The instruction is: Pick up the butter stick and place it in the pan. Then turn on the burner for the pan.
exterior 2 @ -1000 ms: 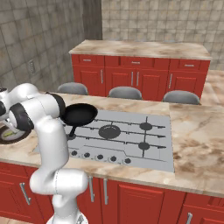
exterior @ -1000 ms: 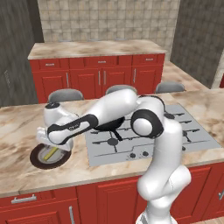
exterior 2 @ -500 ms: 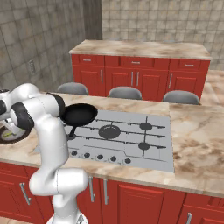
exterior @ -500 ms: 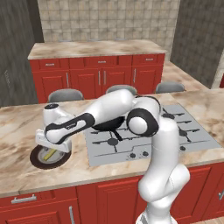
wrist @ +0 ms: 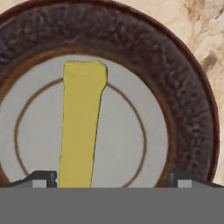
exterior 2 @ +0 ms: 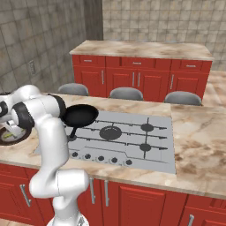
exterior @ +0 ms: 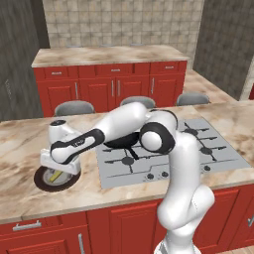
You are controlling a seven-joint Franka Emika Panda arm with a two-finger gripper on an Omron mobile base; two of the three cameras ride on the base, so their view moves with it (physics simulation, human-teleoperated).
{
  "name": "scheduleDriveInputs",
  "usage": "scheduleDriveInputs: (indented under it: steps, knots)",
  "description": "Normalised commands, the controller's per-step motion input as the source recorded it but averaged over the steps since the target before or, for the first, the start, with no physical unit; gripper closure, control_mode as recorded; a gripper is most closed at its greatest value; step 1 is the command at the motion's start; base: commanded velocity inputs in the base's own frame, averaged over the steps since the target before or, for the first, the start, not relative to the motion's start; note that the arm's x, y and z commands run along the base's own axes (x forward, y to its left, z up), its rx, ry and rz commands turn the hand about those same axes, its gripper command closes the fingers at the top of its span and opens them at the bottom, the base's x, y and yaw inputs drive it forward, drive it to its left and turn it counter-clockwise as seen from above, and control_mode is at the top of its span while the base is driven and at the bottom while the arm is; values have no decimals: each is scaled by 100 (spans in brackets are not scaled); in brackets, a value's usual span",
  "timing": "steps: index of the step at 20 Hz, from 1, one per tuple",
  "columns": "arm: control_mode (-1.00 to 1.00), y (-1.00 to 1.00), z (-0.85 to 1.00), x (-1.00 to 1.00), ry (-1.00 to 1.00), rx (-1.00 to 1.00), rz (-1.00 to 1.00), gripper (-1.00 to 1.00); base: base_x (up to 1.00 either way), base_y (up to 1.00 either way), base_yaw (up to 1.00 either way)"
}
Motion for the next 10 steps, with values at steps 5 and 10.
scheduleDriveInputs:
  steps: [5,10]
  knots:
    - [-100,14,-5,2,5,0,0,-100,0,0,0]
    - [-100,13,-6,10,2,0,0,-100,0,0,0]
